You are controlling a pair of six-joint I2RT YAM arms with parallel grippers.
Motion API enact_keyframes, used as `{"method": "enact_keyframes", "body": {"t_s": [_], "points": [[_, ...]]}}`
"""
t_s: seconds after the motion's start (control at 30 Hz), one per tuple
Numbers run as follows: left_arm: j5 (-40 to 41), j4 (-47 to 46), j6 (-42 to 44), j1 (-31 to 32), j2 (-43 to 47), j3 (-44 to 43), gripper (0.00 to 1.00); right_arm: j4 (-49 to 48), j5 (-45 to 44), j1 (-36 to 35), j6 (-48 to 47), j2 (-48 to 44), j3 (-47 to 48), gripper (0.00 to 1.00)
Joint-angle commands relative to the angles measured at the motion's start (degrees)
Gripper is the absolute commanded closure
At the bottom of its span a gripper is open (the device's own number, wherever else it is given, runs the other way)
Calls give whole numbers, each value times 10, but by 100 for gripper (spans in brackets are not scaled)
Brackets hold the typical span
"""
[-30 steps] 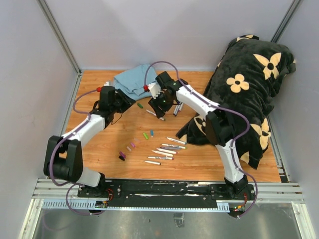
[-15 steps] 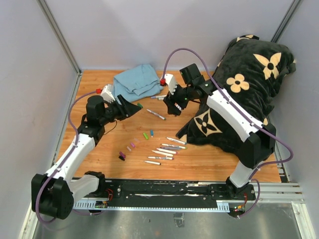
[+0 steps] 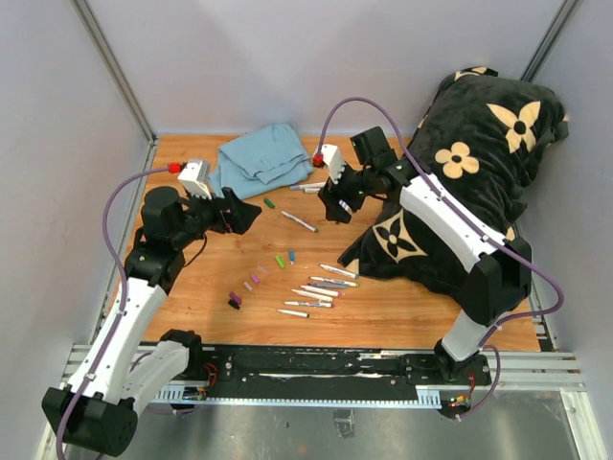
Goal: Open the pen caps
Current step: Pick up the pen from the center of the board.
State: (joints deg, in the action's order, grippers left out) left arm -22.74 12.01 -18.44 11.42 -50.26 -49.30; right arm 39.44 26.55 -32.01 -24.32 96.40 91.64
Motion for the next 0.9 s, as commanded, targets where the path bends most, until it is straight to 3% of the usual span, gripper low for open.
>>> {"method": "enact_keyframes", "body": {"t_s": [0.0, 0.27, 0.57, 0.87], "points": [[67, 1, 60, -2, 33, 48, 5, -28, -6, 25, 19, -5, -16, 29], [112, 3, 68, -3, 50, 64, 5, -70, -40, 47, 61, 10, -39, 27], [105, 7, 70, -3, 44, 63, 3, -99, -130, 49, 132, 69, -13, 23], [91, 0, 70, -6, 50, 69, 1, -105, -145, 50, 154, 104, 2, 23]]}}
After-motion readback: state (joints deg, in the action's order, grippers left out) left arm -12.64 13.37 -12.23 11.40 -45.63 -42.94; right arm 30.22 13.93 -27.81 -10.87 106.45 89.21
